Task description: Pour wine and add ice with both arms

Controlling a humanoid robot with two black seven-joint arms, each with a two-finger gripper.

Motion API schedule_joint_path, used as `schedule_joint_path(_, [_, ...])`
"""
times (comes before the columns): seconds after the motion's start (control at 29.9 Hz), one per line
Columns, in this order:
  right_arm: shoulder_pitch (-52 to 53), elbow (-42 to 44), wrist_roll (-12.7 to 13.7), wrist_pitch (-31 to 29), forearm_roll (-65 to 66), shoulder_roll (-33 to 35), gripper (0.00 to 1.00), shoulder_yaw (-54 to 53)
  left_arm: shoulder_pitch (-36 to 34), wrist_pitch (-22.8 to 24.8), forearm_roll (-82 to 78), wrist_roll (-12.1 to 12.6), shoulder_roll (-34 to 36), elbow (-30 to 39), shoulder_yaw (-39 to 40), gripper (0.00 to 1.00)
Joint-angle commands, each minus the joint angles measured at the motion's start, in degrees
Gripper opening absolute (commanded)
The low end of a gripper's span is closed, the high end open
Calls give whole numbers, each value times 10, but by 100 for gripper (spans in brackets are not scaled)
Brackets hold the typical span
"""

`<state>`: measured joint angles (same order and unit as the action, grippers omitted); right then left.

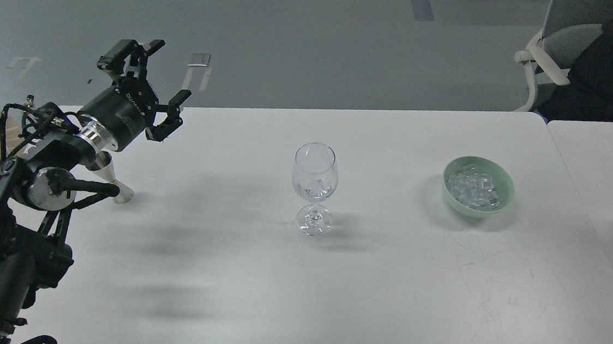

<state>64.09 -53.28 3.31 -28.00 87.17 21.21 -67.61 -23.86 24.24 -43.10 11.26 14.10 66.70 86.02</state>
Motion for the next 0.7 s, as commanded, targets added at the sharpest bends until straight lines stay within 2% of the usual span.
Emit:
schedule_joint_path(0.0, [-4, 25, -6, 19, -65, -9, 100, -2, -13, -17, 4, -18, 0, -15, -1, 98])
schedule_joint_path(0.1, [-10, 41, -12, 61, -133, -11, 100, 0, -23, -41, 9, -32, -2, -30, -2, 98])
schedule_joint_path(0.27, [-9, 91, -13, 114, -198, -50, 100, -3, -29, -47, 11, -34, -7, -45, -1, 98])
schedule_joint_path(0.33, [-10, 106, -28, 126, -228, -57, 100, -4, -29, -47, 13, -34, -14, -45, -2, 98])
schedule_joint_path(0.4, [-12, 132, -69, 127, -276, -59, 100, -3, -29, -54, 27, -39, -25, -45, -1, 98])
schedule_joint_path(0.43, [-12, 132, -69, 127, -277, -59, 100, -3, -29, -54, 27, -39, -25, -45, -1, 98])
schedule_joint_path(0.47, [-14, 151, -92, 126, -301, -65, 100, -3, -29, -61, 38, -52, -26, -45, -1, 98])
schedule_joint_path(0.5, [-15, 168, -107, 126, -321, -74, 100, -4, -30, -70, 49, -80, -26, -45, -1, 98])
schedule_joint_path(0.53, [-17, 176, -113, 128, -330, -78, 100, -4, -34, -74, 55, -98, -26, -46, -2, 98])
schedule_joint_path(0.57, [-25, 190, -120, 132, -349, -83, 100, -5, -43, -82, 59, -138, -26, -52, -2, 98])
schedule_joint_path(0.6, [-33, 201, -123, 135, -372, -86, 100, -5, -56, -89, 59, -162, -28, -72, -4, 98])
schedule_joint_path(0.67, [-41, 207, -123, 135, -406, -86, 100, -5, -68, -91, 61, -171, -29, -98, -17, 98])
